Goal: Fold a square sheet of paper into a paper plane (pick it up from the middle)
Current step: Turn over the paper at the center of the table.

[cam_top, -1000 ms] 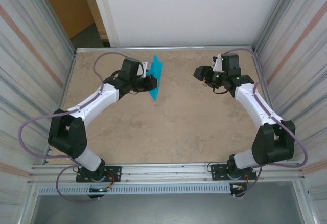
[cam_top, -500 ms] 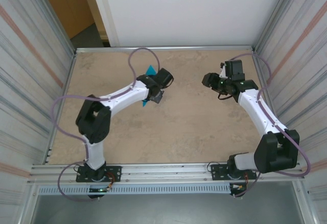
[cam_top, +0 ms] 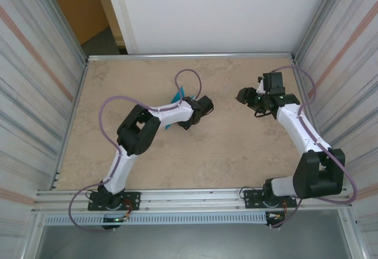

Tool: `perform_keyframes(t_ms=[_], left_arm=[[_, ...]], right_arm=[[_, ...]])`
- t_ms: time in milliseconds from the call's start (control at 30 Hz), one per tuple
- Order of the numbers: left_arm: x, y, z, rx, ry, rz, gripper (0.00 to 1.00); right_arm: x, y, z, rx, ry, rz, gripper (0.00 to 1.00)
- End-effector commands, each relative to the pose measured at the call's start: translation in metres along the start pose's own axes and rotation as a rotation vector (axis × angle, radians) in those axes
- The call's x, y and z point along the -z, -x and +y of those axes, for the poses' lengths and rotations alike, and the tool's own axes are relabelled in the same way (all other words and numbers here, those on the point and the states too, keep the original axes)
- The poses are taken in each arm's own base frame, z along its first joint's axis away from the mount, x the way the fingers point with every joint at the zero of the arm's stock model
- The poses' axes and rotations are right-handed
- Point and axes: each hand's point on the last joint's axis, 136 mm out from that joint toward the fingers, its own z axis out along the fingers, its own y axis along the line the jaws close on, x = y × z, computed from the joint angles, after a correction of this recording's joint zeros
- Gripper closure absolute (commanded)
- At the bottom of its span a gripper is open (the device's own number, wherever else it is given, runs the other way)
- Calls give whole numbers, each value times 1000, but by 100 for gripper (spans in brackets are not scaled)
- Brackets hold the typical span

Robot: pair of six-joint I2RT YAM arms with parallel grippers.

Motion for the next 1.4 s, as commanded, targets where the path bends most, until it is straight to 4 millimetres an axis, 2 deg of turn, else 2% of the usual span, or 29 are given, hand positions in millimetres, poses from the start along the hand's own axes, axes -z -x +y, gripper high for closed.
perform_keyframes(t_ms=[0, 433, 600, 700, 833, 933, 1100, 1200, 1267, 1367], left_arm=[[12, 8, -4, 36, -19, -13, 79], [57, 20, -27, 189, -243, -56, 69], [74, 23, -30, 250, -285, -75, 64], [78, 24, -29, 269, -296, -77, 59], [78, 23, -30, 268, -296, -69, 59], [88, 26, -24, 276, -310, -87, 59], [133, 37, -3, 334, -413, -190, 53], [151, 35, 5, 378, -476, -241, 48], [152, 27, 16, 427, -507, -248, 47], [138, 12, 28, 526, -578, -227, 45]], right_arm=[[-5, -7, -3, -13, -1, 39, 43], [-11, -8, -1, -29, 18, 48, 43], [-11, -7, -1, -41, 24, 38, 42], [-13, -8, -1, -45, 29, 43, 42], [-13, -8, 1, -47, 40, 45, 42], [-14, -10, 2, -42, 41, 50, 42], [-19, -18, 9, -20, 44, 80, 41], [-26, -27, 18, 0, 50, 104, 40], [-32, -34, 26, 14, 60, 121, 39], [-40, -42, 37, 34, 78, 143, 39]])
